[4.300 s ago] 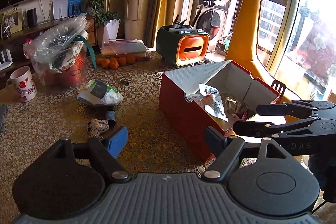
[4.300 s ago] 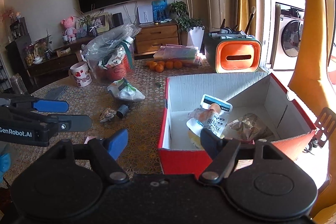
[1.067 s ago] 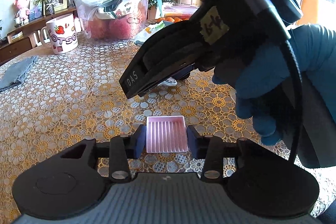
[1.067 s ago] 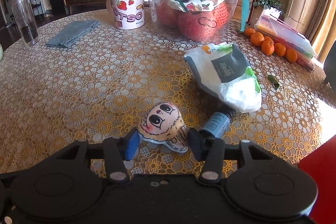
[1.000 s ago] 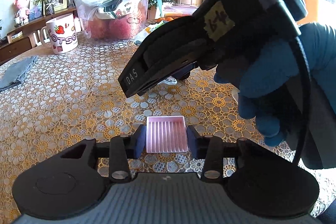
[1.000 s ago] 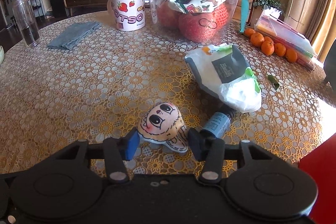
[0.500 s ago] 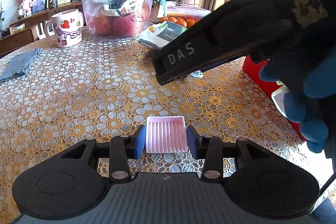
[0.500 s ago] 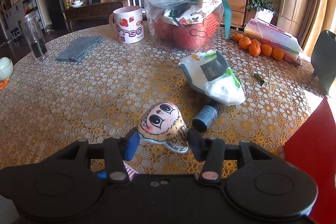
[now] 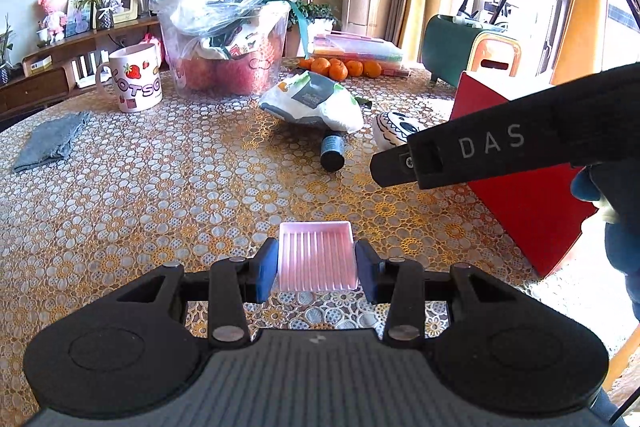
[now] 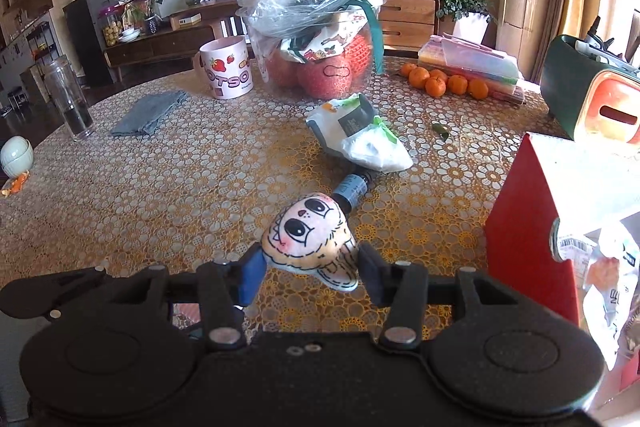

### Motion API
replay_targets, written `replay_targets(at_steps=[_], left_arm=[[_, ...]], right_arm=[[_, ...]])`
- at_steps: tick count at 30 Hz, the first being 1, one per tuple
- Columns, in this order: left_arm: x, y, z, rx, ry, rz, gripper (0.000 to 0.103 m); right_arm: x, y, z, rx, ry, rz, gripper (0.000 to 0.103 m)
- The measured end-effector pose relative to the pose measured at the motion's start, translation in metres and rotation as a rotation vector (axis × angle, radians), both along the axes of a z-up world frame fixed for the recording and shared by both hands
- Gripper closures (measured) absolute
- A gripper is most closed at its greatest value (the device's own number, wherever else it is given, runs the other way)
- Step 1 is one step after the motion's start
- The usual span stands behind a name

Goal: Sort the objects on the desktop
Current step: 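Lift and carry the pink tray and plush toy with both tools over the red box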

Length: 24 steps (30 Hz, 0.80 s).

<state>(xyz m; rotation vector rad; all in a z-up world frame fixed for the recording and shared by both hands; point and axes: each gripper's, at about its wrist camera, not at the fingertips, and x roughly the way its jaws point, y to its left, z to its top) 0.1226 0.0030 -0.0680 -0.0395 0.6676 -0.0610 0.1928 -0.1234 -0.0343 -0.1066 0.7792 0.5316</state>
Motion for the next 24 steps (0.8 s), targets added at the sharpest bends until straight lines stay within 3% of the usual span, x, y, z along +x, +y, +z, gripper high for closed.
replay_targets(at_steps=[12, 24], left_arm=[[-0.017, -0.028, 0.036, 0.001, -0.05, -0.053, 0.063], [-0.021, -0.07, 0.062, 0.046, -0.096, -0.117, 0.062]], right_arm=[[-0.034, -0.046, 0.035, 0.07, -0.061, -0.037, 0.054], [-0.049, -0.114, 0.048, 0.126, -0.09, -0.122, 0.054]])
